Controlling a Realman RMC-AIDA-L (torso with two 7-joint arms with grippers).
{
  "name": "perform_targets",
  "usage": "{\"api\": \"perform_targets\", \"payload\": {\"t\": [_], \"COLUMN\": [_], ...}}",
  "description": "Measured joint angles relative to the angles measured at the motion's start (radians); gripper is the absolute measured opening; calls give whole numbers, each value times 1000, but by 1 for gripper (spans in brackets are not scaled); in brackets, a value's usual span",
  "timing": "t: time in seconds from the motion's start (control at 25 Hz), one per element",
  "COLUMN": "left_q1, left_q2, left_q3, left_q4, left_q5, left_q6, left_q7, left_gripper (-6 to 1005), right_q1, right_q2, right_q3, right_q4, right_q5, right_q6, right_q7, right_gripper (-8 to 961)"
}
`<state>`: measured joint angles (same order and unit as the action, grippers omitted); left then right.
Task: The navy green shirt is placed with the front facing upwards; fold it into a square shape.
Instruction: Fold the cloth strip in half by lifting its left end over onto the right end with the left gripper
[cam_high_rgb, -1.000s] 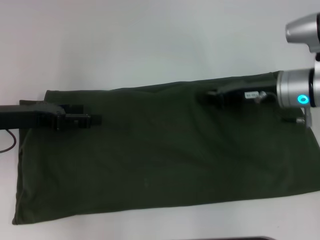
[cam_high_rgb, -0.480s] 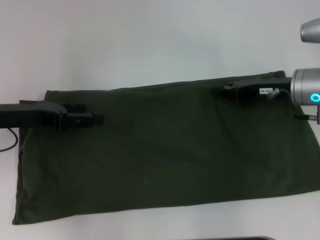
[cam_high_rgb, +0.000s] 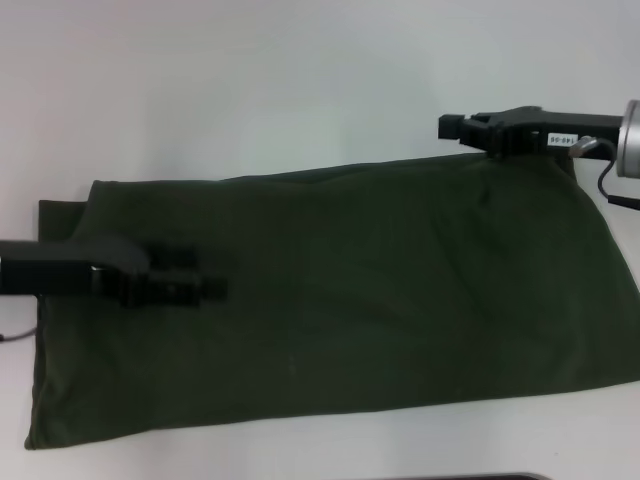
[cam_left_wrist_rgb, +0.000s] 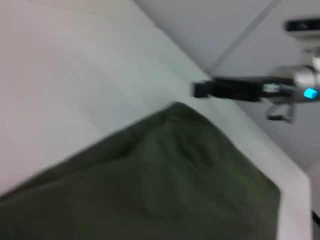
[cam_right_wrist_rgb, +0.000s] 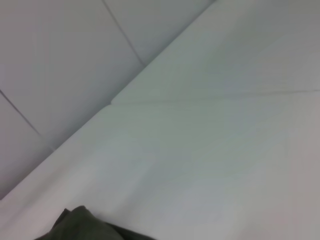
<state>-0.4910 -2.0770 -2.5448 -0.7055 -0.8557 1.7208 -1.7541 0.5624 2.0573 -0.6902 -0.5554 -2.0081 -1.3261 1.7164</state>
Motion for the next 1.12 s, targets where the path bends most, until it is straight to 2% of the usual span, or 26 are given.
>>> {"api": "perform_targets", "payload": {"t": [0.04,0.52,1.12], "left_q1": [2,2,-4], "left_q2": [-14,-61,-72], "left_q3": [17,130,156], "left_q4": [1,29,98], "left_q5": [1,4,4], "left_q6": [37,36,32], "left_q7": [15,18,43], "left_gripper": [904,905,905], "right_q1": [-2,-11,-13], "right_q2": [-2,-5,-6], "right_q3": [0,-1,-1], "right_q4": [0,-1,7], "right_q5": [4,6,3], "right_q6": [0,-1,4], "right_q7": [0,8,2], "right_gripper": [35,35,35]}}
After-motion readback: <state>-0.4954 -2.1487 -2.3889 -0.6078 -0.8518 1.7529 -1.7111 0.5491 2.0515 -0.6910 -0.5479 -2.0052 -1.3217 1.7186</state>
